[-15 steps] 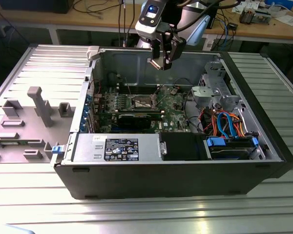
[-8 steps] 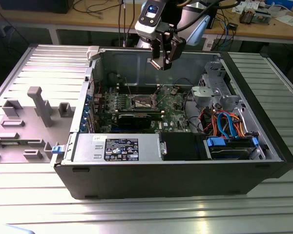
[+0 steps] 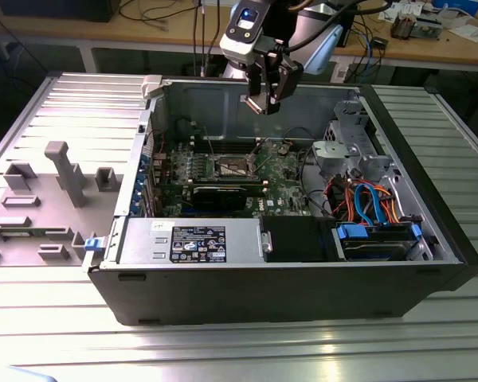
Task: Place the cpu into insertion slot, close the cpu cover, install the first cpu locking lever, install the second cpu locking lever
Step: 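Place the cpu into insertion slot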
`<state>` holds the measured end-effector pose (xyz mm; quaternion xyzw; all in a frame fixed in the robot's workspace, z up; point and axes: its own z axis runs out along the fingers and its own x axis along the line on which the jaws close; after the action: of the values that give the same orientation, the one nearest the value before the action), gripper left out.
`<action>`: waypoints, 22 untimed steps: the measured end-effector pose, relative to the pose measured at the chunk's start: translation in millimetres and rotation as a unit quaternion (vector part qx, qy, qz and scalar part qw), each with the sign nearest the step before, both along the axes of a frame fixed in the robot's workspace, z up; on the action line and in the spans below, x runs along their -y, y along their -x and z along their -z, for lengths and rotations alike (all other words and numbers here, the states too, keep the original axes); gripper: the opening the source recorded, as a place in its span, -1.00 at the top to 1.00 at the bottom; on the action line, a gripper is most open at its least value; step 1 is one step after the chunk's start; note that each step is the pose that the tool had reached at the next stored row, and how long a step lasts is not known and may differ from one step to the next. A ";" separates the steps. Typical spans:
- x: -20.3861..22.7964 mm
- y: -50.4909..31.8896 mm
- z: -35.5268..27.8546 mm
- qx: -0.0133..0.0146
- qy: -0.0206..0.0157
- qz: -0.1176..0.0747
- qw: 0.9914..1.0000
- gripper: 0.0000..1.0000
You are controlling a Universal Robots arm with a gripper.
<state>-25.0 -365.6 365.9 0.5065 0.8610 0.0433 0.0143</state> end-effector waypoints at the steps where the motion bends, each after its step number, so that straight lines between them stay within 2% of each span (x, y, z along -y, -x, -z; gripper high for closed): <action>1: 0.0 0.0 0.0 0.000 0.000 0.000 1.000 -0.09; 6: 0.0 0.0 0.0 0.000 0.000 0.002 1.000 -0.09; 13: 0.0 0.0 0.4 0.000 0.000 0.025 1.000 -0.09; 22: 0.0 0.0 0.7 0.000 0.000 0.056 0.998 -0.09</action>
<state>-25.0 -365.6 365.2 0.5536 0.8316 0.0424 0.0167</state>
